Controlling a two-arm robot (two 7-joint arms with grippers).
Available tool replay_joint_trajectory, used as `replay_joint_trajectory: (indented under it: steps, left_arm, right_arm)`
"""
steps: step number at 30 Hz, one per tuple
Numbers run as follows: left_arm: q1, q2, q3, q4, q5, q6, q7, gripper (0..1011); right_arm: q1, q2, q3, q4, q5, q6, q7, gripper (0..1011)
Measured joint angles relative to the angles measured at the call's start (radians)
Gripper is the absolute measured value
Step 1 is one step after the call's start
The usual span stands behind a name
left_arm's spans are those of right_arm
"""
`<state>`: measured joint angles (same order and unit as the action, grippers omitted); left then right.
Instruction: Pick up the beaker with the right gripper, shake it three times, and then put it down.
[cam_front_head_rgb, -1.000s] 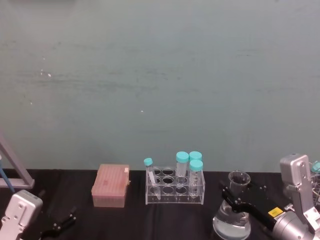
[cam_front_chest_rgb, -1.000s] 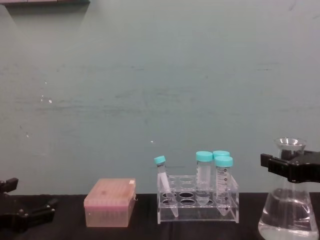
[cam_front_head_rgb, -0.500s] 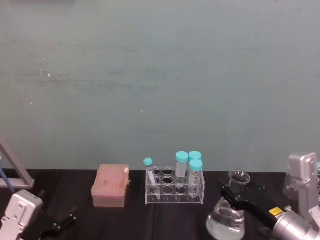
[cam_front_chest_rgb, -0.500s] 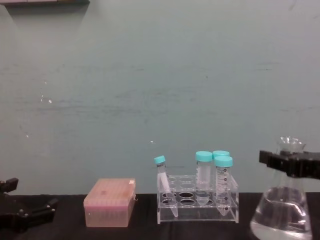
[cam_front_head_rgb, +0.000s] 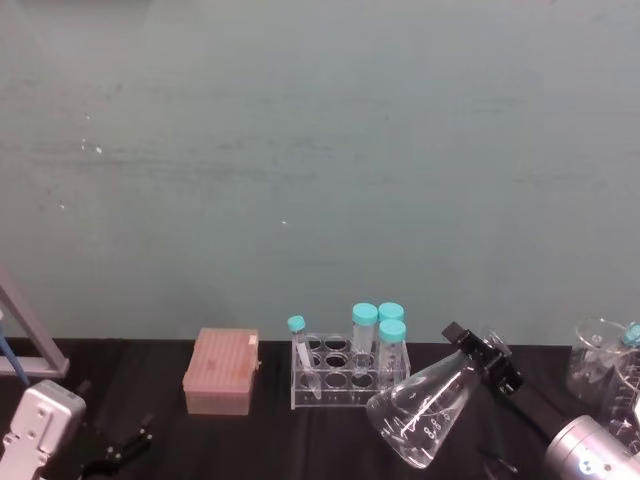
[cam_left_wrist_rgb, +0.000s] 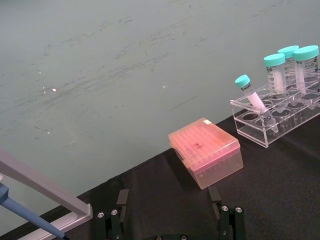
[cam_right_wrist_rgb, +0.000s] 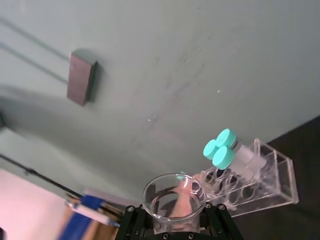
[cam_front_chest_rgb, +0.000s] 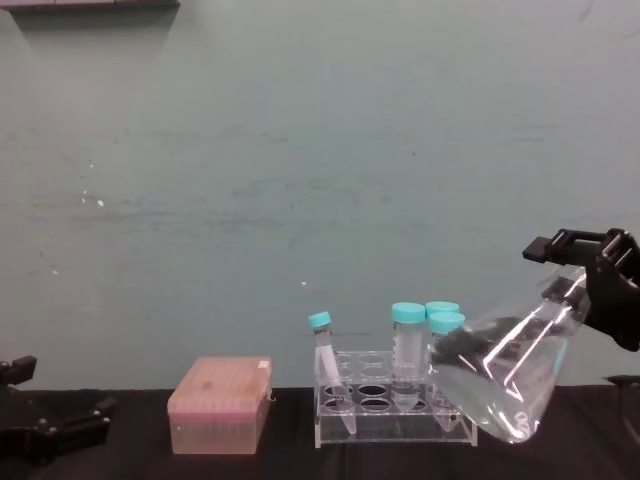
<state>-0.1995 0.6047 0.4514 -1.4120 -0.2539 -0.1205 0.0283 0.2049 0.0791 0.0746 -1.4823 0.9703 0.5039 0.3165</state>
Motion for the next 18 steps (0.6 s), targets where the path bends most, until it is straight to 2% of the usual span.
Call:
replay_joint_trajectory:
  steps: [3,6,8,11,12,13,14,16,17,18]
  left_arm:
    - [0.000,0.000,0.000,0.000,0.000,0.000,0.000,1000]
    - [0.000,0.000,0.000,0.000,0.000,0.000,0.000,1000]
    - [0.000,0.000,0.000,0.000,0.000,0.000,0.000,1000]
    - [0.000,0.000,0.000,0.000,0.000,0.000,0.000,1000]
    - [0.000,0.000,0.000,0.000,0.000,0.000,0.000,1000]
    - [0.000,0.000,0.000,0.000,0.000,0.000,0.000,1000]
    - [0.000,0.000,0.000,0.000,0.000,0.000,0.000,1000]
    - [0.000,0.000,0.000,0.000,0.000,0.000,0.000,1000]
    - [0.000,0.000,0.000,0.000,0.000,0.000,0.000,1000]
    - [0.000,0.000,0.000,0.000,0.000,0.000,0.000,1000]
  right_arm:
    - [-0.002,-0.026,0.024,-0.001,0.059,0.029,-0.031,451]
    - [-0.004,-0.029,0.027,-0.001,0.073,0.033,-0.042,451]
    - [-0.004,-0.025,0.024,-0.001,0.072,0.032,-0.045,451]
    - [-0.002,0.009,-0.005,-0.002,0.028,0.002,-0.038,451]
    - [0.002,0.041,-0.036,-0.002,-0.025,-0.029,-0.023,451]
    - [0.004,0.057,-0.051,-0.002,-0.052,-0.047,-0.015,451]
    - [0.009,0.104,-0.095,-0.002,-0.135,-0.099,0.009,451]
    - [0.017,0.154,-0.142,-0.002,-0.228,-0.163,0.025,451]
    - [0.024,0.205,-0.194,-0.003,-0.339,-0.243,0.036,451]
    - [0.029,0.232,-0.217,-0.003,-0.392,-0.281,0.037,451]
